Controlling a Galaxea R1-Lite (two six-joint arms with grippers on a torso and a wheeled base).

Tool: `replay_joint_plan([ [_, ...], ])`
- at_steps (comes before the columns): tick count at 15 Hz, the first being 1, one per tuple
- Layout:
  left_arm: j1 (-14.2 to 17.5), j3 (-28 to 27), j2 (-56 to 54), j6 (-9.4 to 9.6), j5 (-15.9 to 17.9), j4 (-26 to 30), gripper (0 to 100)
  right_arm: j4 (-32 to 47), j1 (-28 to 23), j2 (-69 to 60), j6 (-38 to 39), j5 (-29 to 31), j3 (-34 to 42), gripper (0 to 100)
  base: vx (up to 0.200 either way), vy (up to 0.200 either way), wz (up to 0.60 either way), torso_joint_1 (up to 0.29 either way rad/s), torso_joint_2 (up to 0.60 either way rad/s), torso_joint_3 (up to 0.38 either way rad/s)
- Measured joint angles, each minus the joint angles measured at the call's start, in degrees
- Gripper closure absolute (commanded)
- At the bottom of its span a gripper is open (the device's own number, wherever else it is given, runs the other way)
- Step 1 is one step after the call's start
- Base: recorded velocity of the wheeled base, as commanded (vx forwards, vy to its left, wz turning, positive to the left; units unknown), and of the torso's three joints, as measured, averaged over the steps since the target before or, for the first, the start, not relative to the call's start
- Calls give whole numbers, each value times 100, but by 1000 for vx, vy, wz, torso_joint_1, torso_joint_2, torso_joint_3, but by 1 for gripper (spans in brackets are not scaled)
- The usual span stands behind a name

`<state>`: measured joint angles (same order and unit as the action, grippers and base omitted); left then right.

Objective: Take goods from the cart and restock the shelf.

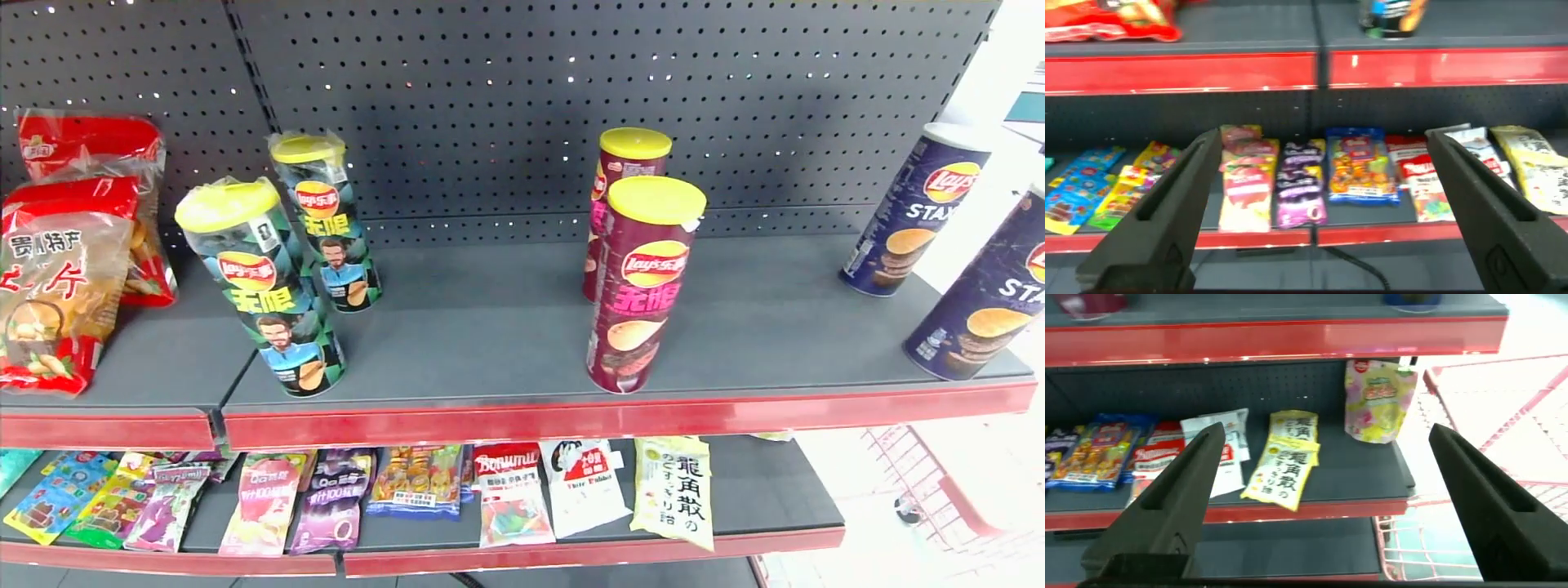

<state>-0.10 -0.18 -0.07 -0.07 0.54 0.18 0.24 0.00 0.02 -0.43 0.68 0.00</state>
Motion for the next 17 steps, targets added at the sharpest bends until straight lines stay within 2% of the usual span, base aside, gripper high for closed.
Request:
replay_joint_plan([
  [4,0,0,0,0,0,-2,0,-2,2,0,2,2,0,0,0,-200,0,4,2,0],
  [17,2,2,0,0,6,0,0,0,0,0,0,0,0,0,0,0,0,0,0,0],
])
